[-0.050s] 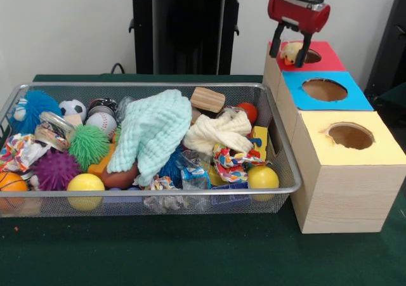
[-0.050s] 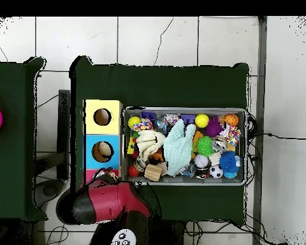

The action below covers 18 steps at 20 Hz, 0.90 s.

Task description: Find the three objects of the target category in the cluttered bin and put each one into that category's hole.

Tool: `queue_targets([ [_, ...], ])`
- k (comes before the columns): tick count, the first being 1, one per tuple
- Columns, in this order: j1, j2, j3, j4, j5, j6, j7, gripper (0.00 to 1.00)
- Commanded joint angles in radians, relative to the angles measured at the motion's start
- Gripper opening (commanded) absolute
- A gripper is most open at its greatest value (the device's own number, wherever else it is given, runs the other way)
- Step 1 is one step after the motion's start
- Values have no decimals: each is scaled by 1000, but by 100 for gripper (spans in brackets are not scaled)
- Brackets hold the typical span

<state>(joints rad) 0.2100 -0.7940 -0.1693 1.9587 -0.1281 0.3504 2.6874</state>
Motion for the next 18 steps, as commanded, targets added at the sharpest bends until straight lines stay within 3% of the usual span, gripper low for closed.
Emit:
queue_targets([
  [1, 39, 21, -24, 64, 86, 111, 200, 100],
  [7, 65, 31, -47, 61, 124, 103, 183, 100],
  [18, 92, 115, -65, 44, 164, 19, 180, 100],
])
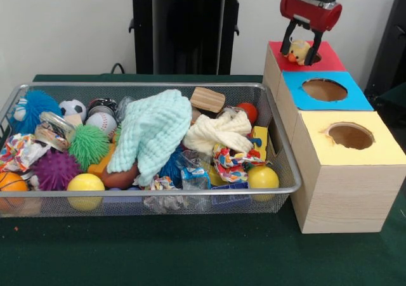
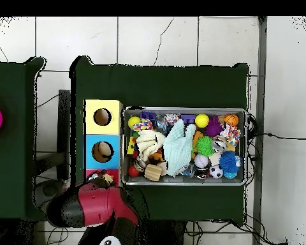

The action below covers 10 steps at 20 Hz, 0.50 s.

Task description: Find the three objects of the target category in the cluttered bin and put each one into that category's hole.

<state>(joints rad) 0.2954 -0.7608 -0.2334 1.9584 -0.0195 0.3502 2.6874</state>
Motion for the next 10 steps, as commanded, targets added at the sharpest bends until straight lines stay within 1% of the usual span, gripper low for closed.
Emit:
queue_targets([
  [1, 13, 87, -1, 46, 63, 13, 185, 100],
  [10, 39, 107, 2, 44, 130, -4, 203, 100],
])
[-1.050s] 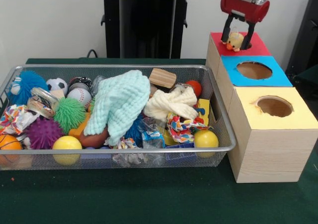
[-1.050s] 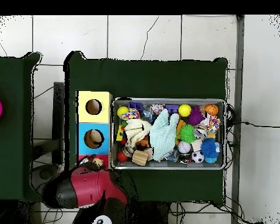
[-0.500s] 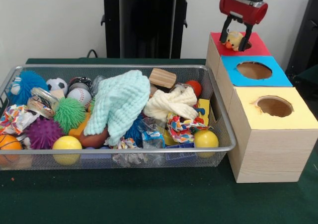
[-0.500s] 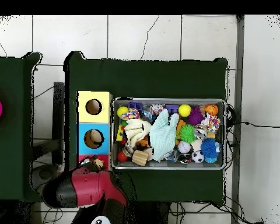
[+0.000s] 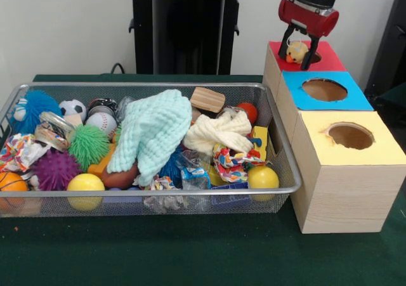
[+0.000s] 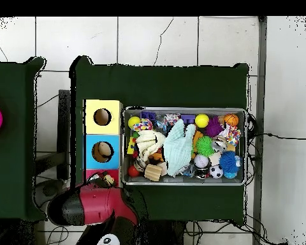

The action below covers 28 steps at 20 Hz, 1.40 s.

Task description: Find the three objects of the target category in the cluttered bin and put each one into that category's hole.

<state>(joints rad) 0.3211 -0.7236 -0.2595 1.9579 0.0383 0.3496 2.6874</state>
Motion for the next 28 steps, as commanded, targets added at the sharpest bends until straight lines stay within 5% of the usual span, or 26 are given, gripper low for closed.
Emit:
queue_targets([
  [1, 21, 75, 26, 38, 83, -2, 208, 100],
  [28, 193, 239, -27, -77, 384, -33, 305, 100],
])
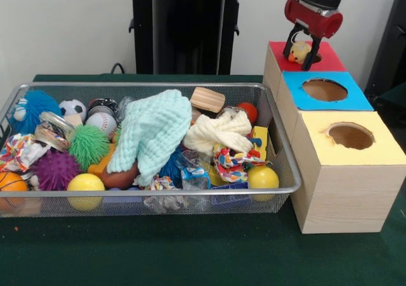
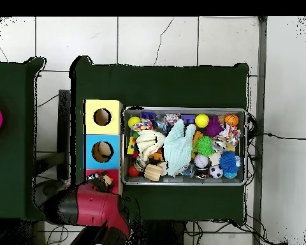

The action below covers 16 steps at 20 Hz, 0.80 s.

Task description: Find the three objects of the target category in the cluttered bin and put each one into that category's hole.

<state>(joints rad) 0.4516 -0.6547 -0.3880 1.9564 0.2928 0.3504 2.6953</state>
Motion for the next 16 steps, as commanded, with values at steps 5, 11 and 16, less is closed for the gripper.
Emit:
queue_targets([
  [5, 111, 199, 70, -78, 215, -2, 343, 100],
  [11, 265, 328, -91, -150, 363, 109, 557, 100],
  [16, 340, 414, -170, -207, 430, 181, 683, 100],
])
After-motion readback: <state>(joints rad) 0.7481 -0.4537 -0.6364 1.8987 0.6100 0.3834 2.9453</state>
